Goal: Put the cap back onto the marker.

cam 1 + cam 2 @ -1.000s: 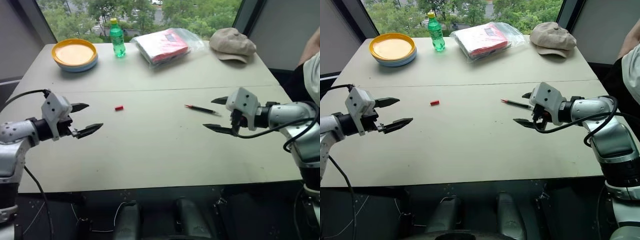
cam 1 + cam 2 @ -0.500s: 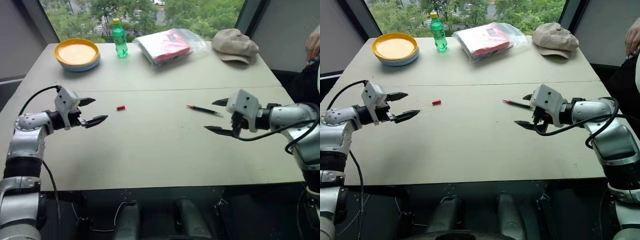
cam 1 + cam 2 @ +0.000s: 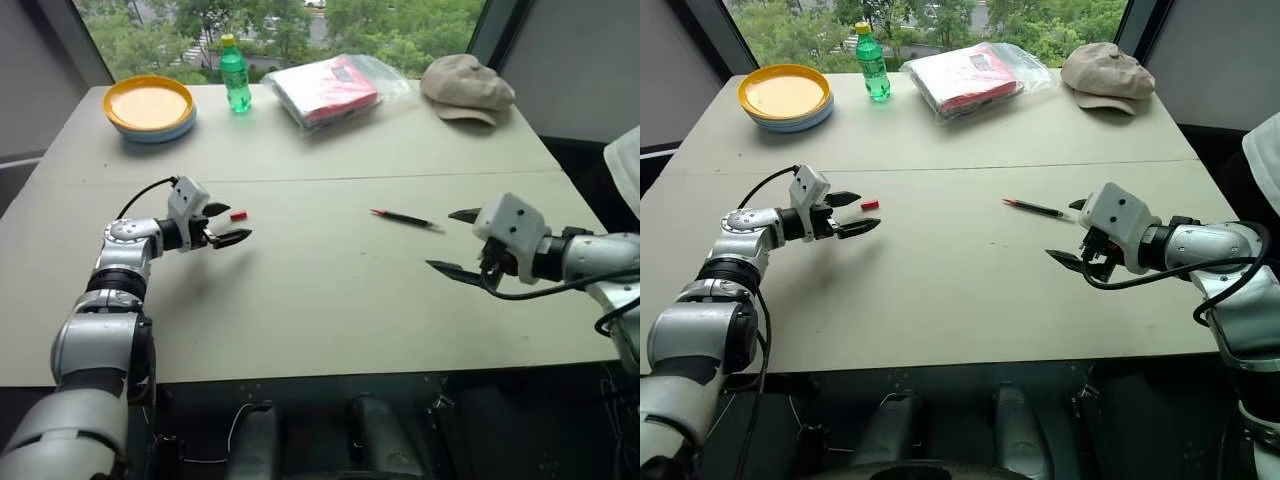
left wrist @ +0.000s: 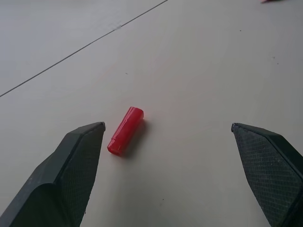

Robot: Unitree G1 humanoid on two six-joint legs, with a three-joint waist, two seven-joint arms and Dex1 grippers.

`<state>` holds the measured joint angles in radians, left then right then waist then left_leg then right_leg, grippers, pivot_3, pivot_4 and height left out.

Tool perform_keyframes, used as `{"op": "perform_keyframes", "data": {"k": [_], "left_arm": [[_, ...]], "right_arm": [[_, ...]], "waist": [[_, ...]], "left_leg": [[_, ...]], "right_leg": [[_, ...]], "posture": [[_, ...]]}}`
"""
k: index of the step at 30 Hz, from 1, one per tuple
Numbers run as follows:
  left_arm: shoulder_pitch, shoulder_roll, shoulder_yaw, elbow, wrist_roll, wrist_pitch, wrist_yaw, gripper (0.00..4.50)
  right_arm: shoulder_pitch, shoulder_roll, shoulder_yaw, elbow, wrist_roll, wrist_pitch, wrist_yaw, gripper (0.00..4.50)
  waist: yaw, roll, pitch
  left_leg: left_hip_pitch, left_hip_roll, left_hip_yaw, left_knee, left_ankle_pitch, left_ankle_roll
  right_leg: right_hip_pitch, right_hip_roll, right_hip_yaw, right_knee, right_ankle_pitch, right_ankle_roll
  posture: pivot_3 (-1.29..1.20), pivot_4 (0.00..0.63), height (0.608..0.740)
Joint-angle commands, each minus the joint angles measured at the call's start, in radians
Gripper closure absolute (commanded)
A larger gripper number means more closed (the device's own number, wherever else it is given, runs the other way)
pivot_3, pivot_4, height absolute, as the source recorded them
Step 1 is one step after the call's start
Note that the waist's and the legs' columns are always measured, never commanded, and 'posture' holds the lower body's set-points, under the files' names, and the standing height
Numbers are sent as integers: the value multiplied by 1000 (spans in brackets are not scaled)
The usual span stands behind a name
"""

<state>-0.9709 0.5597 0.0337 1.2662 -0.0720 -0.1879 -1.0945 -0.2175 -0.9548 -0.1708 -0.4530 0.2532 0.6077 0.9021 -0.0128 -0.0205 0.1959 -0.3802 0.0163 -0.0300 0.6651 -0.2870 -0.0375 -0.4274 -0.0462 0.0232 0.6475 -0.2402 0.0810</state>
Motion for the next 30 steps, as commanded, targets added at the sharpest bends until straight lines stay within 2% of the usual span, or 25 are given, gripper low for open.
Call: {"op": "perform_keyframes", "data": {"k": [1, 10, 30], "left_arm": [[-41, 3, 12, 17, 25, -24, 54, 0], [-46, -23, 12, 35, 60, -30, 126, 0], [13, -50, 8, 56, 101, 55, 193, 0]], "right_arm": [[30, -4, -69, -76, 19, 31, -34, 67], [108, -10, -121, -142, 37, 69, -68, 67], [81, -109, -153, -115, 77, 85, -18, 67]], "waist": [[1, 0, 0], [0, 0, 0], [-2, 0, -1]], "left_leg": [[0, 0, 0, 0, 0, 0], [0, 0, 0, 0, 0, 0], [5, 0, 1, 0, 0, 0]], "right_leg": [[0, 0, 0, 0, 0, 0], [0, 0, 0, 0, 0, 0], [3, 0, 1, 2, 0, 0]], "posture": [[0, 150, 740], [0, 150, 740], [0, 150, 740]]}}
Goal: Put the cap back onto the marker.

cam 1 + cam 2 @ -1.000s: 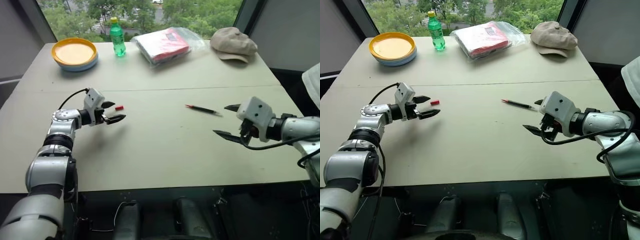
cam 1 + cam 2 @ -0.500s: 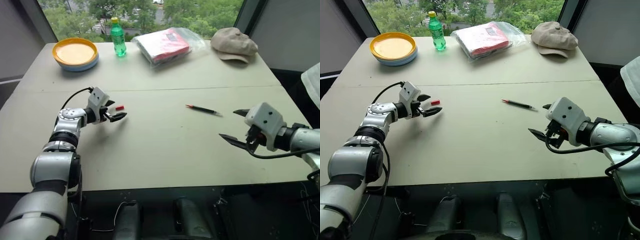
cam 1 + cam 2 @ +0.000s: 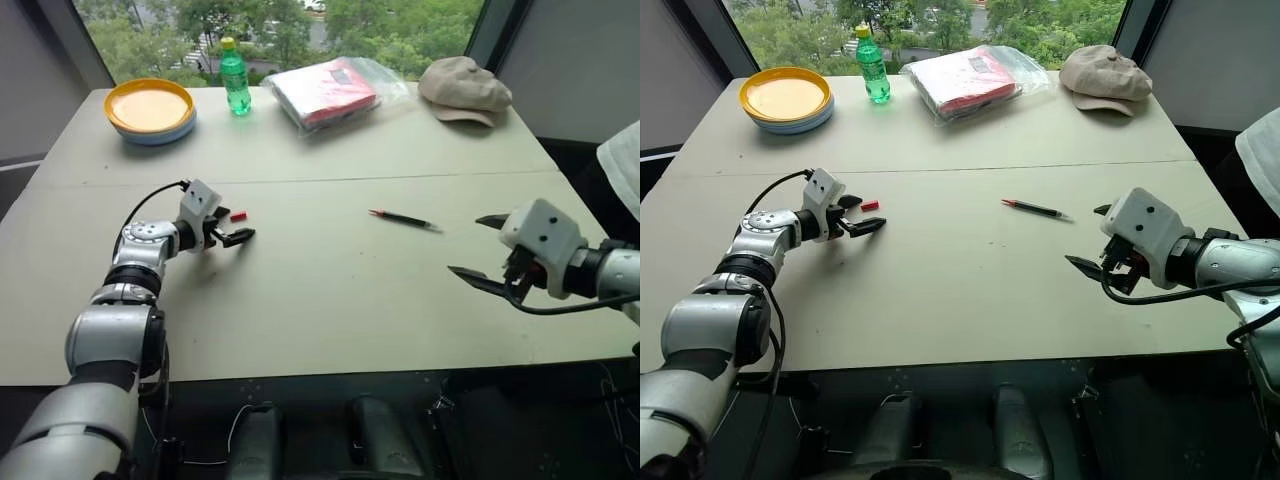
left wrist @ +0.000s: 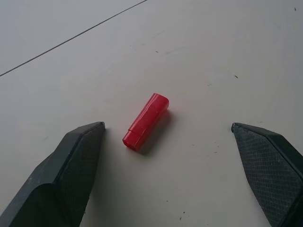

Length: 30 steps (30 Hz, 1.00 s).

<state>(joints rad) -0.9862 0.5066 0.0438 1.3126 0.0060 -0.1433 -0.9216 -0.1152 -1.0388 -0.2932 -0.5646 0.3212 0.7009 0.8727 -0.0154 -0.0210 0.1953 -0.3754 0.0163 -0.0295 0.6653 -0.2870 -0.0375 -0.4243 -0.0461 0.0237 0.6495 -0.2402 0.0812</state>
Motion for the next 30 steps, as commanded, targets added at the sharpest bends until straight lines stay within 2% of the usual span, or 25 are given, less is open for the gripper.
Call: {"op": "perform_keyframes", "data": {"k": [1, 4, 5, 6, 7, 10, 30], "left_arm": [[31, 2, -2, 10, 25, 9, 22, 0], [39, -1, -2, 10, 28, 7, 23, 794], [41, -2, -1, 9, 28, 7, 23, 1277], [42, -3, 0, 9, 28, 7, 24, 1331], [44, -3, 0, 8, 29, 6, 23, 2056], [46, -7, 0, 8, 31, 2, 29, 3388], [82, -41, 17, -15, 20, -24, 66, 3388]], "right_arm": [[-27, -31, -27, 1, 11, -9, 13, 67], [-49, -43, -22, 16, 14, -13, 21, 0], [-52, -45, -22, 20, 14, -15, 23, 0], [-53, -46, -22, 21, 13, -17, 24, 0], [-52, -47, -21, 22, 13, -18, 24, 0], [-51, -51, -18, 25, 12, -25, 29, 0], [-94, -52, 19, 47, 13, -29, 41, 0]], "waist": [[0, 0, 0], [1, 0, -1], [1, 0, -1], [1, 0, -1], [1, 0, -1], [1, 0, -1], [4, 1, -1]], "left_leg": [[0, 0, 0, 0, 0, 0], [1, 0, 0, 0, 0, 0], [1, 0, 0, 0, 0, 0], [1, 0, 0, 0, 0, 0], [1, 0, 0, 0, 0, 0], [1, 0, 0, 0, 0, 0], [1, 0, 0, 0, 0, 0]], "right_leg": [[0, 0, 0, 0, 0, 0], [1, 0, 0, 0, 0, 0], [1, 0, 0, 0, 0, 0], [1, 0, 0, 0, 0, 0], [1, 0, 0, 0, 0, 0], [1, 0, 0, 0, 0, 0], [2, 0, 0, 0, 0, 0]], "posture": [[0, 150, 740], [0, 150, 740], [0, 150, 740], [0, 150, 740], [0, 150, 740], [0, 150, 740], [0, 150, 740]]}}
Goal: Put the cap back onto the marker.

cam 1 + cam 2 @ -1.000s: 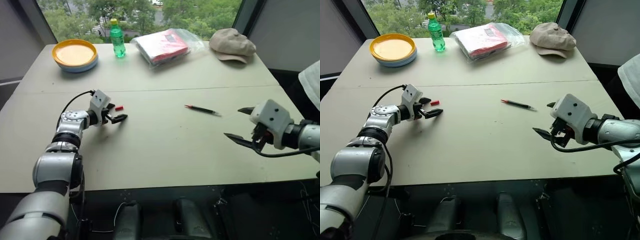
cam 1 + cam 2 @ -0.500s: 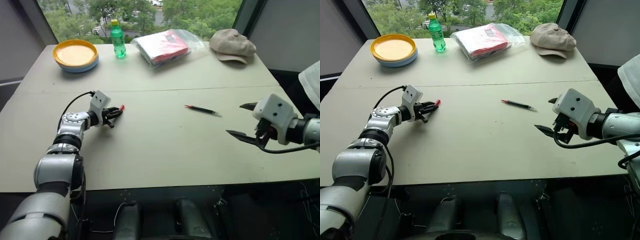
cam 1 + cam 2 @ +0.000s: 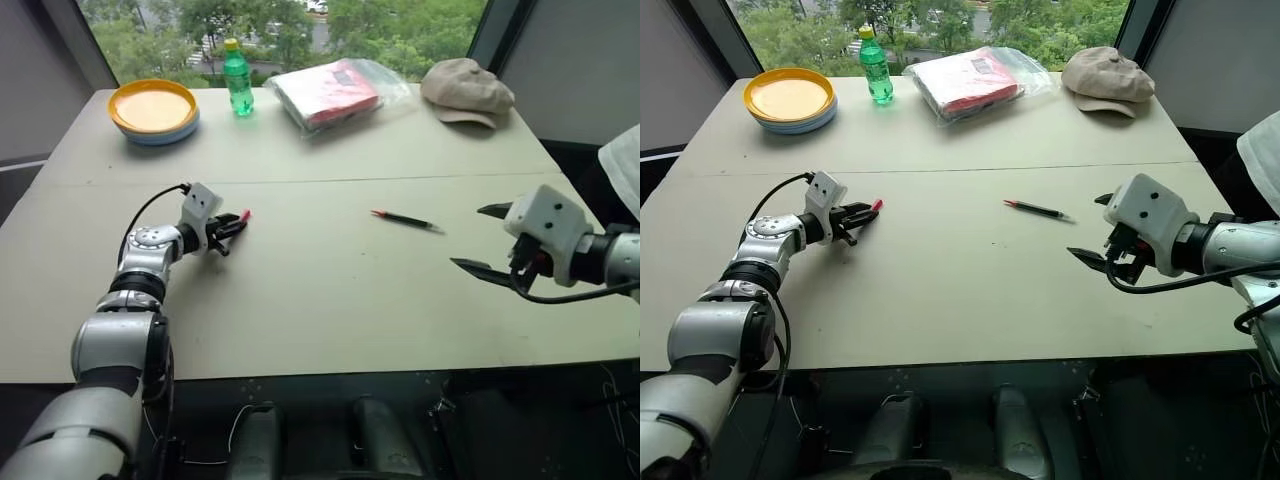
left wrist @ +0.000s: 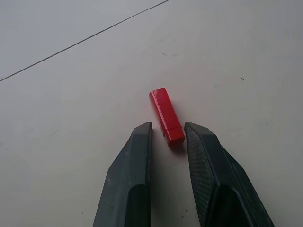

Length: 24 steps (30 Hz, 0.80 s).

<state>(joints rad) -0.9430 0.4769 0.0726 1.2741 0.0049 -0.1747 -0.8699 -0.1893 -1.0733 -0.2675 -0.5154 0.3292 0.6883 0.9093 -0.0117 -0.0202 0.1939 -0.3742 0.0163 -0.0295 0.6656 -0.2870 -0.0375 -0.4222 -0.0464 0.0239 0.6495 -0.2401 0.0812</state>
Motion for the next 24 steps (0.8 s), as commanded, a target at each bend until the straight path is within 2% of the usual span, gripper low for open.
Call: {"op": "perform_keyframes", "data": {"k": [1, 8, 13, 24], "left_arm": [[46, -18, -5, 20, 15, 5, 27, 3388], [98, -78, 18, -11, -3, -29, 140, 3388], [120, -113, 25, -32, -9, -33, 179, 3388], [89, -130, 22, -26, -6, -13, 261, 3388]], "right_arm": [[-25, -19, -3, 0, 5, -18, 8, 0], [-63, -28, 27, 30, 2, -34, 28, 0], [-87, -30, 46, 50, -2, -46, 40, 0], [-119, -22, 82, 70, -5, -62, 39, 0]], "waist": [[1, 0, 0], [8, 5, -4], [18, 5, -5], [25, 5, -5]], "left_leg": [[0, 0, 0, 0, 0, 0], [3, 0, -1, 1, 0, 0], [13, 0, 0, 1, 0, 0], [16, 0, 0, 0, 0, 0]], "right_leg": [[0, 0, 0, 0, 0, 0], [5, 0, -1, 0, 0, 0], [14, 0, -1, -2, 0, 1], [18, -1, -1, -4, -1, 2]], "posture": [[0, 150, 740], [0, 150, 740], [0, 150, 740], [0, 150, 740]]}}
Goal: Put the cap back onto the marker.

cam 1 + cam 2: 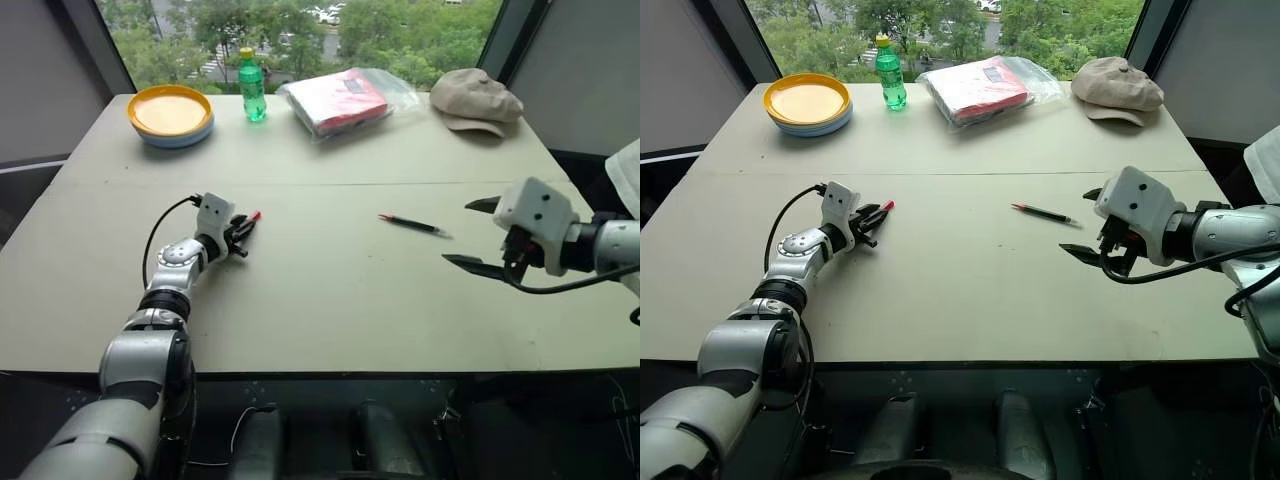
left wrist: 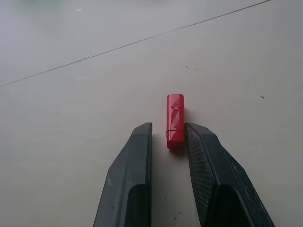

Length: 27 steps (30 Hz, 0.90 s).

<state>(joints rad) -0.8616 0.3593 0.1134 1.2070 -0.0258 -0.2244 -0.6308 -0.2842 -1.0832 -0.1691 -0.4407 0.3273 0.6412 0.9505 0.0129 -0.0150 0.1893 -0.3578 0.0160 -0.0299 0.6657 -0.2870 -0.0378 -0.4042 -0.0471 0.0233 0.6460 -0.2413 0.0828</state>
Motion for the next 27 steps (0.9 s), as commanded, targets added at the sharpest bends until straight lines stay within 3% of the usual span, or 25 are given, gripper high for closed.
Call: {"op": "perform_keyframes", "data": {"k": [1, 18, 22, 27], "left_arm": [[5, -11, -20, 43, 26, 37, 22, 3388], [-25, -10, -29, 62, 39, 58, 1, 3388], [-25, -13, -26, 61, 38, 57, 0, 4431], [-22, -12, -23, 59, 34, 59, -7, 4431]], "right_arm": [[-23, -11, -15, -5, -4, -16, -3, 0], [5, 1, -28, -28, 2, -13, -30, 0], [7, 2, -28, -28, 2, -15, -32, 0], [2, 4, -23, -23, 1, -19, -34, 0]], "waist": [[0, 0, 0], [0, 0, 0], [-1, 0, 0], [-1, 0, 0]], "left_leg": [[0, 0, 0, 0, 0, 0], [0, 0, 0, 0, 0, 0], [0, 0, 0, 0, 0, 0], [0, 0, 0, 0, 0, 0]], "right_leg": [[0, 0, 0, 0, 0, 0], [0, 0, 0, -1, -2, 2], [0, 0, 0, -1, -2, 2], [0, 0, 0, -1, -2, 3]], "posture": [[0, 150, 740], [0, 150, 740], [0, 150, 740], [0, 150, 740]]}}
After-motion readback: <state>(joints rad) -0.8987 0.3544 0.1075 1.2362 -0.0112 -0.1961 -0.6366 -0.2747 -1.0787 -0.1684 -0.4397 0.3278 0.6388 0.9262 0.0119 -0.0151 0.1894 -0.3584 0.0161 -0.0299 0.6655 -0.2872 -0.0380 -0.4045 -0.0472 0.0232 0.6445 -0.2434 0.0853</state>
